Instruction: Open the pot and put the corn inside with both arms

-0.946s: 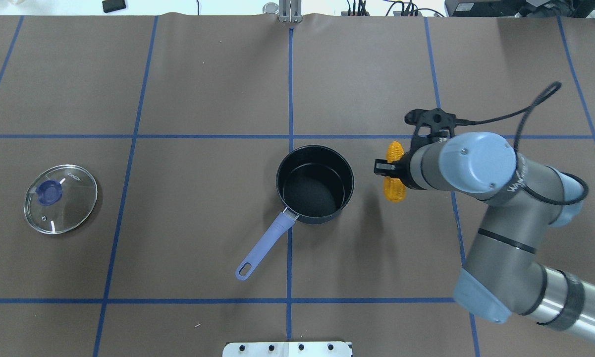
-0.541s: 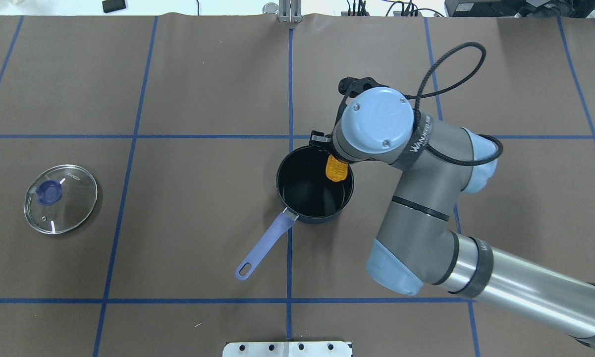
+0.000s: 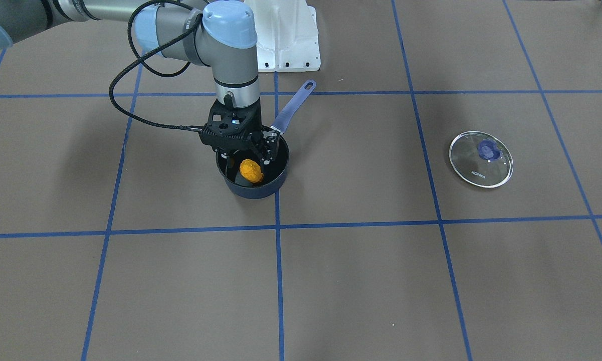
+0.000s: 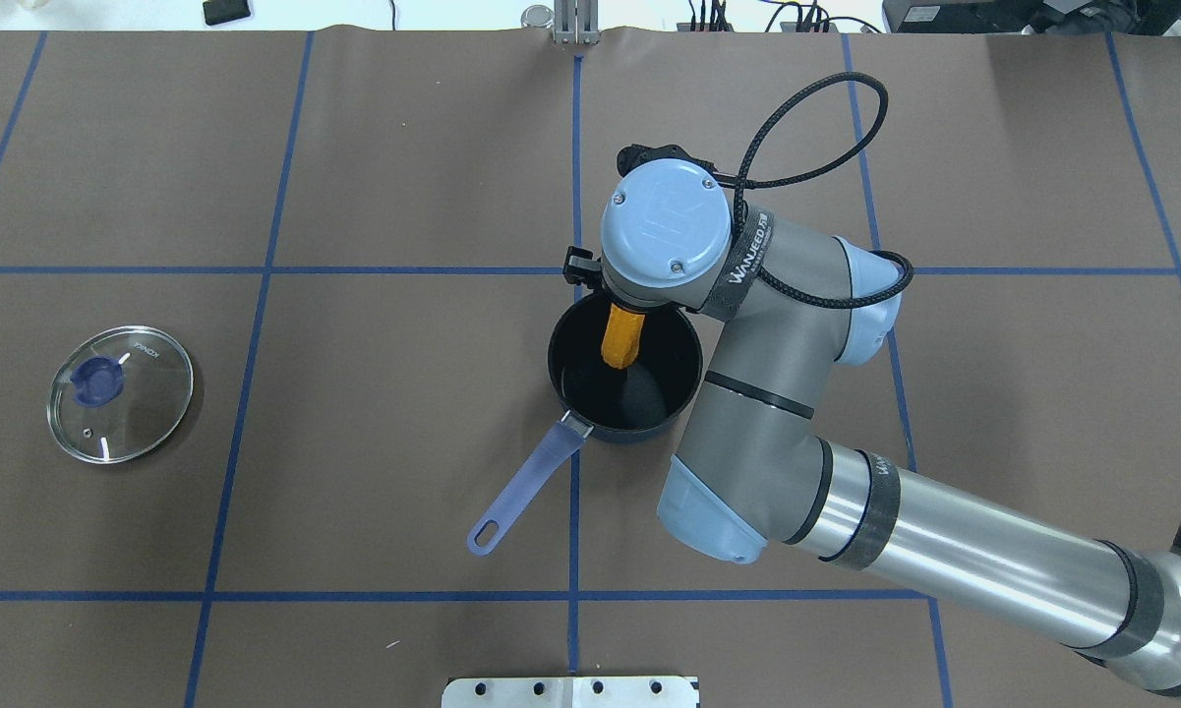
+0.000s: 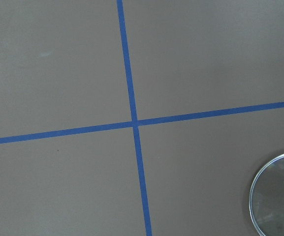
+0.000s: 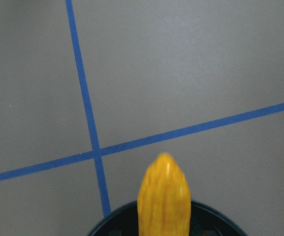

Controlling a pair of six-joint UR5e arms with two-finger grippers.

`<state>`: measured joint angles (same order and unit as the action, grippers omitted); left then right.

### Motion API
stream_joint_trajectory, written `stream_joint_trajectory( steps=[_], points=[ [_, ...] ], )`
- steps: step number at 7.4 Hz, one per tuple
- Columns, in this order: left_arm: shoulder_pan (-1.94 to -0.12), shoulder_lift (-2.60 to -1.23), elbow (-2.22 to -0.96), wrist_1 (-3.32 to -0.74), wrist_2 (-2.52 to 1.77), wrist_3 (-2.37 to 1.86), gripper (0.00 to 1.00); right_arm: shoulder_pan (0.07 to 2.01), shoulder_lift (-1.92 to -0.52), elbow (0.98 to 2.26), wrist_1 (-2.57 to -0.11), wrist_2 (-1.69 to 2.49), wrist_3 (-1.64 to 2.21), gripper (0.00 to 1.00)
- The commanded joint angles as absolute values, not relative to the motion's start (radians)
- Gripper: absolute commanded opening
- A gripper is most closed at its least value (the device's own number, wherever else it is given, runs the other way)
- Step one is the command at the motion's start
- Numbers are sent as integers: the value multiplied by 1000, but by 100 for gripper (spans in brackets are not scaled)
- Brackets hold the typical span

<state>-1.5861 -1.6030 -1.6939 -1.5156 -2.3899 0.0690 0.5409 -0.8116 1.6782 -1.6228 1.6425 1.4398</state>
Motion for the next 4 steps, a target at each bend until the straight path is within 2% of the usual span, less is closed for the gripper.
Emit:
stream_joint_trajectory(
  steps=[1,4],
  points=[
    [-1586,-1603,-1692,-1516,-2390,69,99,608,-824,1687,-1634,1704,1425,100],
    [-1586,-1603,-1677,-1516,-2387,69,99,890,-943,1687,-1695,1917,1054,100]
  ],
)
